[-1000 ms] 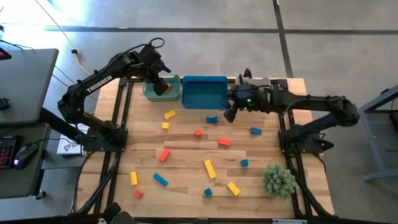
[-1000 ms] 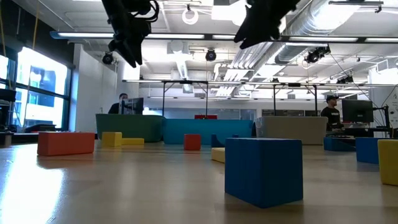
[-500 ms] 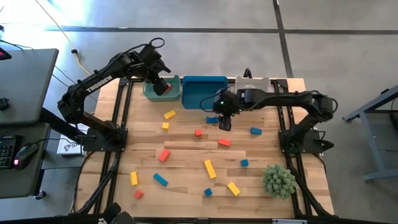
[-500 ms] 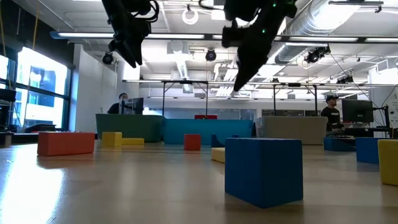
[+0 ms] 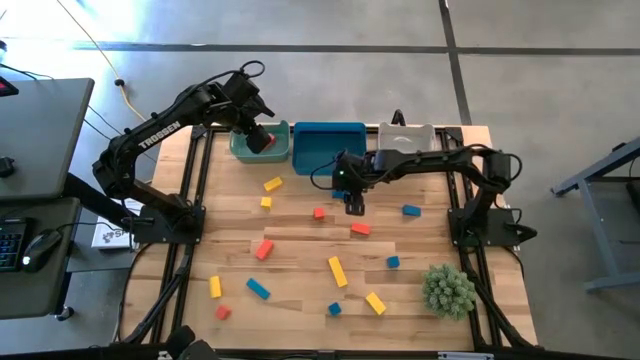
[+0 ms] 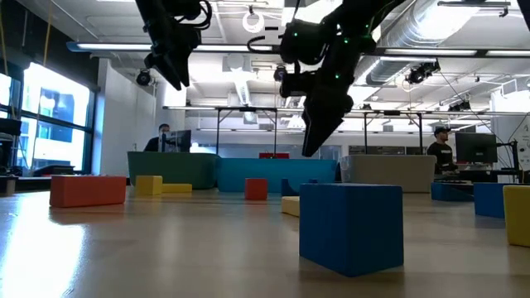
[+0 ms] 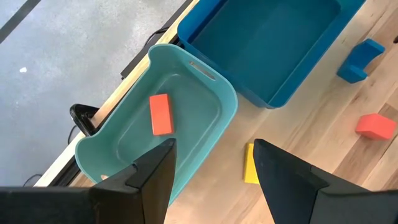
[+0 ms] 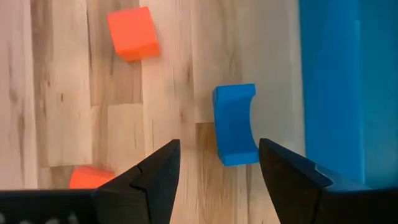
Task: Sort & place blocks by color
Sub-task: Put the blue block into the blue bin
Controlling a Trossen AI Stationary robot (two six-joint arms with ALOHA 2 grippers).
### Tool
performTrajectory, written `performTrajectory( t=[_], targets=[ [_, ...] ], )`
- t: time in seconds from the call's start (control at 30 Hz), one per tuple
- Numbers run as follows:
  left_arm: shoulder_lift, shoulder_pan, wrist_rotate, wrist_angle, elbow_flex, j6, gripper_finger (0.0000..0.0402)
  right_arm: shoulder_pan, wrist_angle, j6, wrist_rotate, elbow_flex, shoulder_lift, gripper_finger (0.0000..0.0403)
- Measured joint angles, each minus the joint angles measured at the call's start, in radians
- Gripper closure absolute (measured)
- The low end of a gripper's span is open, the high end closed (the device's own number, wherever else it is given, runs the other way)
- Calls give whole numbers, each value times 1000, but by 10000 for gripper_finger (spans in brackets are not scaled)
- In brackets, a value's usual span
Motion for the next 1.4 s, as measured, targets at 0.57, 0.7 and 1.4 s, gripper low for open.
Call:
performTrajectory(
  t=[0.57, 0.7, 1.4],
  targets=[
    [0, 0, 0, 0, 0, 8, 197, -60, 48, -9, -16, -2, 73, 197],
    [1, 0, -3, 0, 0, 22, 197, -74, 45, -9, -42, -2, 73, 197],
    [1, 0, 0, 0, 0, 22, 197, -85, 51, -26, -46, -4, 142, 197]
  ],
)
